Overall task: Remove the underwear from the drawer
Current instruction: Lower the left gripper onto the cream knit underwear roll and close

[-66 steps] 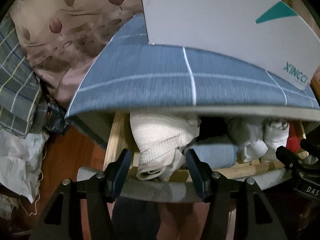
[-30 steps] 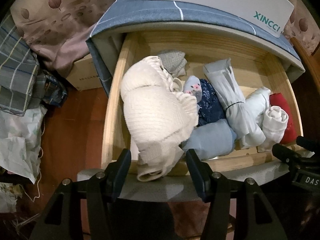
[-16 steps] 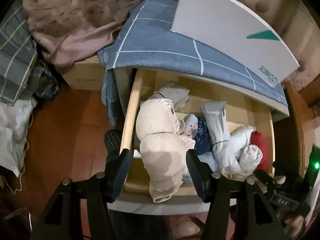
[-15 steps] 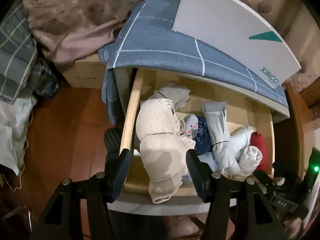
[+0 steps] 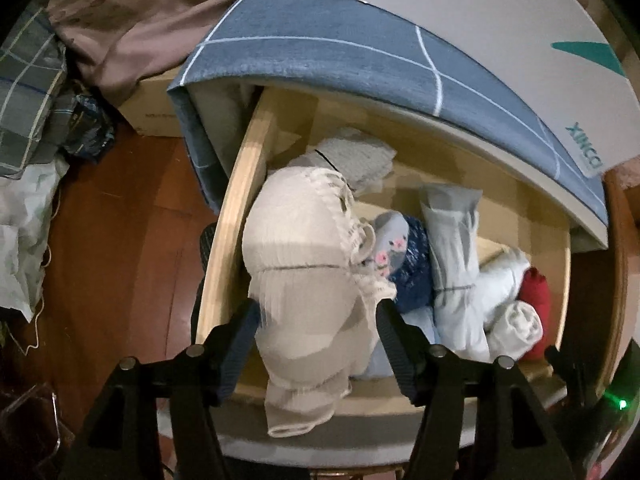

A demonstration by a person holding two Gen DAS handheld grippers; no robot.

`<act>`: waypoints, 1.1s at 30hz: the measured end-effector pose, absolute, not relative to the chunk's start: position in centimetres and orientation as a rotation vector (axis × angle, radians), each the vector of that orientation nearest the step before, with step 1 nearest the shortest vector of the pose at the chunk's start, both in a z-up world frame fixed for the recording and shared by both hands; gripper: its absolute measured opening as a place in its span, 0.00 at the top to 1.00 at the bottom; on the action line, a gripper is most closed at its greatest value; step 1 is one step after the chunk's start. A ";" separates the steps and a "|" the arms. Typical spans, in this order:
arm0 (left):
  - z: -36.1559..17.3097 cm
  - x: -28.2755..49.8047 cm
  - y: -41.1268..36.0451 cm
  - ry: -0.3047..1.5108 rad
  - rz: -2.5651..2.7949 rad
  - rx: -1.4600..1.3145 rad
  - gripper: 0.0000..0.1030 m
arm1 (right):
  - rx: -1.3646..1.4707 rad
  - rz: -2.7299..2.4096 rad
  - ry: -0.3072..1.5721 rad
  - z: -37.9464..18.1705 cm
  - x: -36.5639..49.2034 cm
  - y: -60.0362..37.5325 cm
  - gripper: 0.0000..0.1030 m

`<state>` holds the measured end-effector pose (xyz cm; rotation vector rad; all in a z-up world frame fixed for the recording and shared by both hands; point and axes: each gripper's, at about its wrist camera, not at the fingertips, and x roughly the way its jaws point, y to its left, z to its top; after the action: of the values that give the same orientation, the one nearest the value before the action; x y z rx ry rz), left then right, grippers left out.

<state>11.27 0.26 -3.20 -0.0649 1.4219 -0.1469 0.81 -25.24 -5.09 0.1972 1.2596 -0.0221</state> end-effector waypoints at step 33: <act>-5.2 11.7 -1.5 1.423 -0.063 -0.030 0.24 | 0.253 0.012 1.282 -6.0 1.1 -24.6 0.02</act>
<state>11.71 -1.46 -5.23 -0.0297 1.4229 -0.0631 1.08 -24.59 -5.96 0.2532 1.2821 0.0124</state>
